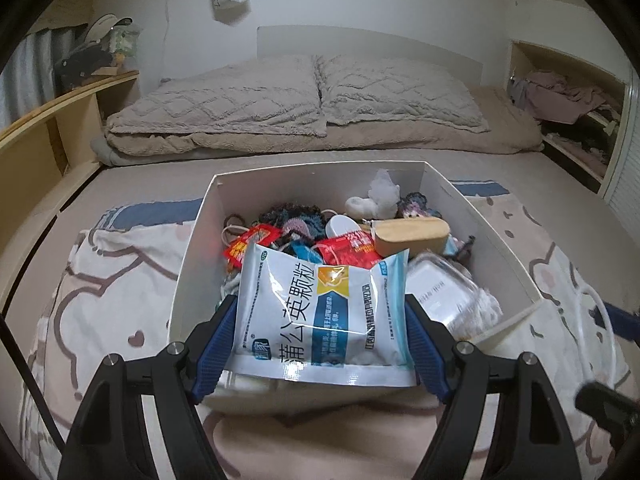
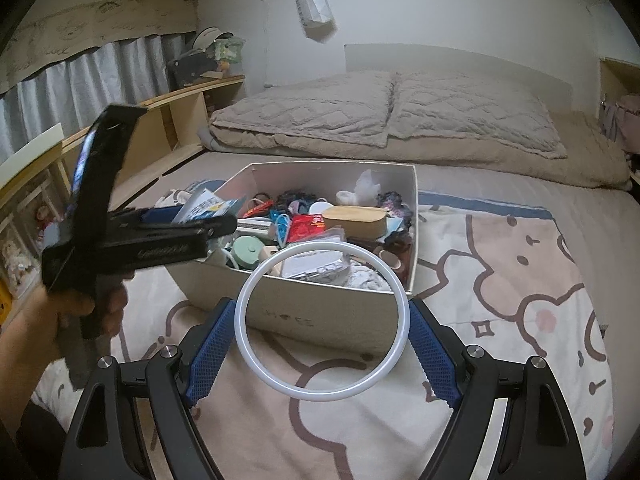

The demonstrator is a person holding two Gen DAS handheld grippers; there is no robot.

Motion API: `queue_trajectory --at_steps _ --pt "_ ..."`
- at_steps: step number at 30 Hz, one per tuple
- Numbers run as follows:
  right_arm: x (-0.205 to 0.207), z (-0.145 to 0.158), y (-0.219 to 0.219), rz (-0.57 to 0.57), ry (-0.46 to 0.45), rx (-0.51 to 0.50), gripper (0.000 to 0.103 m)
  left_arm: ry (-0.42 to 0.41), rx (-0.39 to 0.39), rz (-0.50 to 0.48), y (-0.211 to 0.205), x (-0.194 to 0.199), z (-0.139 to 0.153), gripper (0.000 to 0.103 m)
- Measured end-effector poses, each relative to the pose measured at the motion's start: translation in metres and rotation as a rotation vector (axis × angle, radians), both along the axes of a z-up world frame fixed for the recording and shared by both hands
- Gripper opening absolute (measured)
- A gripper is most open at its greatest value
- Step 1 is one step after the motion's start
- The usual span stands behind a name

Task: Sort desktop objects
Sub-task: 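Lower the sachet into the shoe box and open the left tool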

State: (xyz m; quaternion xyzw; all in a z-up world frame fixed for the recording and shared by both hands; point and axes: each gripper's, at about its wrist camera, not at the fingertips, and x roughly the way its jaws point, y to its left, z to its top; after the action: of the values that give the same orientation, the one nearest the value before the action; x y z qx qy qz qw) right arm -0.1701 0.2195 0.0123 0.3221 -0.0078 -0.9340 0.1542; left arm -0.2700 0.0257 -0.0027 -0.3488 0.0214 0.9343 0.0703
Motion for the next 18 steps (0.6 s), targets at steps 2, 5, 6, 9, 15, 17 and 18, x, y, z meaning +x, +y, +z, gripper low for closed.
queue_trajectory --at_steps 2,5,6,9,15,17,18 --pt "-0.002 -0.001 0.005 -0.002 -0.006 -0.010 0.085 -0.008 -0.016 0.001 0.003 -0.012 -0.001 0.079" --pt "-0.005 -0.003 0.011 -0.005 -0.013 -0.021 0.085 -0.022 -0.017 0.008 0.003 -0.026 -0.002 0.079" --pt "-0.006 -0.003 0.012 -0.006 -0.014 -0.021 0.085 -0.033 -0.016 0.011 0.003 -0.032 -0.003 0.079" --pt "-0.008 -0.006 0.014 -0.007 -0.020 -0.025 0.085 -0.065 -0.018 0.024 0.001 -0.044 -0.009 0.079" --pt "-0.010 -0.010 0.017 -0.011 -0.032 -0.043 0.085 -0.127 0.011 0.065 -0.009 -0.061 -0.023 0.079" --pt "-0.012 -0.012 0.017 -0.011 -0.038 -0.048 0.085 -0.152 0.029 0.067 -0.010 -0.066 -0.027 0.080" --pt "-0.012 -0.013 0.018 -0.011 -0.040 -0.047 0.085 -0.164 0.037 0.065 -0.010 -0.067 -0.029 0.081"
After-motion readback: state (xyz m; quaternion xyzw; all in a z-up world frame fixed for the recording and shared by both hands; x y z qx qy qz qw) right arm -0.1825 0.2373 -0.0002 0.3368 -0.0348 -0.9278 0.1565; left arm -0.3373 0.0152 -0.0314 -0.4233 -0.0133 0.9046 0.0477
